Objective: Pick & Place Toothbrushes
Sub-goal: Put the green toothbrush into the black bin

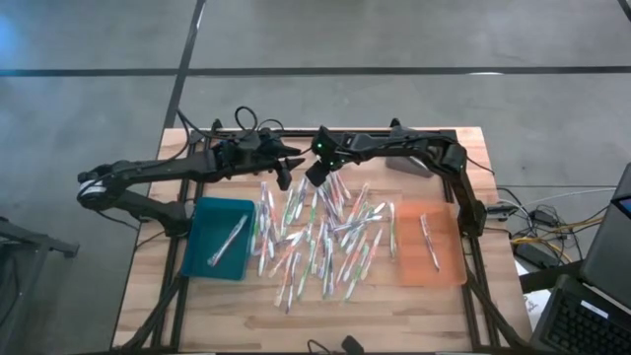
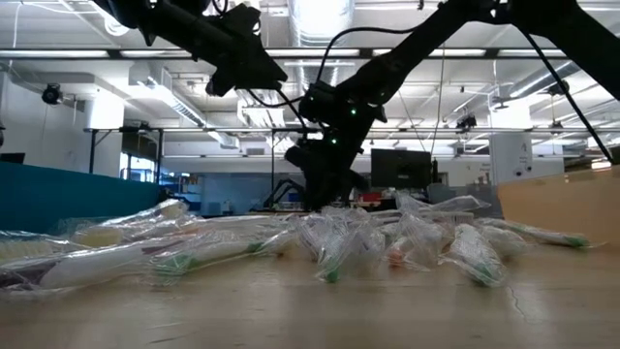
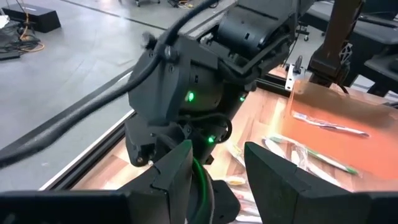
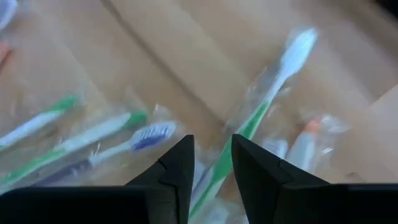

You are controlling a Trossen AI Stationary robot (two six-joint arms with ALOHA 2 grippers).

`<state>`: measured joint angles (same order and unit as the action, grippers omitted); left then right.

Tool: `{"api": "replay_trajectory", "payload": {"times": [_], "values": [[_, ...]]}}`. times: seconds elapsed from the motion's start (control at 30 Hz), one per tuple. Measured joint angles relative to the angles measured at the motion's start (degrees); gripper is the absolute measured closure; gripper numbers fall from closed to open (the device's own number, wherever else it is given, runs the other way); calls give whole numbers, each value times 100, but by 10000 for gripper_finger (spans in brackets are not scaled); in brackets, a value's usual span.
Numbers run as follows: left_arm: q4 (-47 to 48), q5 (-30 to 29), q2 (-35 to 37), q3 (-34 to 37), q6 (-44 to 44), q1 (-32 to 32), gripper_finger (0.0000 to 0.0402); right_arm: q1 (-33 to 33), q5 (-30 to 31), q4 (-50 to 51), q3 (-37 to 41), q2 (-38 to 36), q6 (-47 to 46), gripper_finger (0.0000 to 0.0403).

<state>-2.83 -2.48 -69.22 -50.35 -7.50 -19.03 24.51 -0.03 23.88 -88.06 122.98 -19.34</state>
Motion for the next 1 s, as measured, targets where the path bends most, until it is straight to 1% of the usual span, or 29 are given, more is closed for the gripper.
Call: {"api": "replay_trajectory", "payload": {"times": [0.33, 0.5, 0.6, 0.77, 1.0], "values": [[-10, 10, -5, 2, -17, 4, 250, 11, 10, 433, 3, 31, -73, 256], [19, 11, -7, 7, -37, 4, 250, 11, -6, 814, 7, 64, -36, 245], [24, 13, -7, 7, -53, 7, 250, 9, -11, 870, 20, 68, -16, 243], [-11, 22, -7, 7, -53, 7, 250, 13, -4, 870, 34, 79, -19, 262], [-13, 20, -5, 7, -51, 7, 250, 15, 0, 826, 34, 83, 30, 322]]}}
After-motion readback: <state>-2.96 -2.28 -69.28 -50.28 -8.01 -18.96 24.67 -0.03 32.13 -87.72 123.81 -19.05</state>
